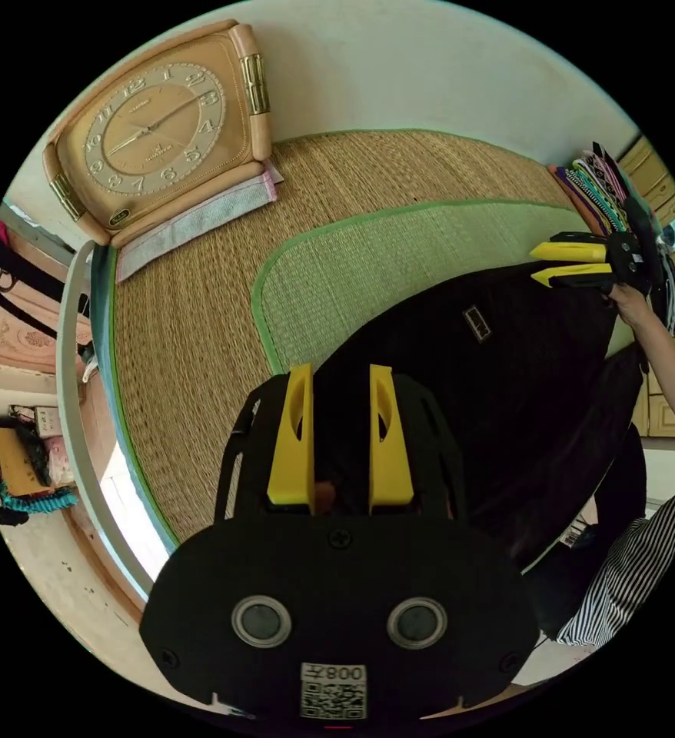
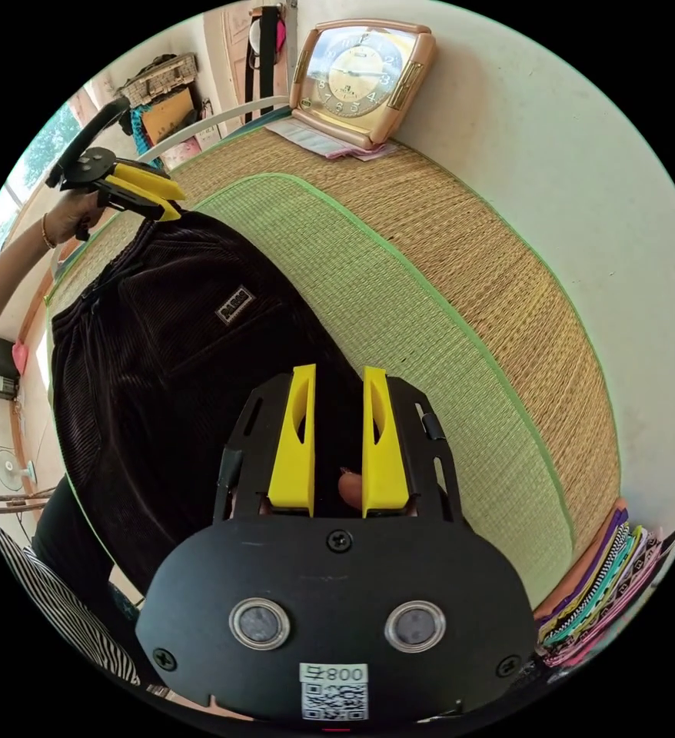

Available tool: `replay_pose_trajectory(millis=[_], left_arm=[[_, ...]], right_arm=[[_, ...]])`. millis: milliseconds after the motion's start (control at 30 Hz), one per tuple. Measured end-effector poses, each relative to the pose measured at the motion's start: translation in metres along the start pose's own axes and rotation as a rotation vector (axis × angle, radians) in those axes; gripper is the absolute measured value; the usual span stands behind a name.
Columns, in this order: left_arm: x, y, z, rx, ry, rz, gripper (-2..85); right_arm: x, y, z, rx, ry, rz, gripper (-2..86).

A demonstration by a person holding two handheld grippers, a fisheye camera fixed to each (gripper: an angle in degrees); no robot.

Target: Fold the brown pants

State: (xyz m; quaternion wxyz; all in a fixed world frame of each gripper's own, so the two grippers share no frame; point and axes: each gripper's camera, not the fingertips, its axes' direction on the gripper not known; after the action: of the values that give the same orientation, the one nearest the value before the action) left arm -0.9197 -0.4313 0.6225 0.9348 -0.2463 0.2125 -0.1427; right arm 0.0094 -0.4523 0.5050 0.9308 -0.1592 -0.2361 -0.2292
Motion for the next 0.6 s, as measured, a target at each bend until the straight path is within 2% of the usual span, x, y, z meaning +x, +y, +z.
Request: replay_pose_trajectory(millis=[167,600], left_arm=[[0.033,-0.051,0.042,-0.178,-0.088,0.113,10.4],[0.083,-0.105,0.088,-0.229,-0.052,0.177,9.7]], right_arm=[[-0.013,-0.014,0.012,-0.04,-0.025,-0.045,9.8],[-0.037,-0.025,0.015,-0.048,-0.04,-0.065,9.4]])
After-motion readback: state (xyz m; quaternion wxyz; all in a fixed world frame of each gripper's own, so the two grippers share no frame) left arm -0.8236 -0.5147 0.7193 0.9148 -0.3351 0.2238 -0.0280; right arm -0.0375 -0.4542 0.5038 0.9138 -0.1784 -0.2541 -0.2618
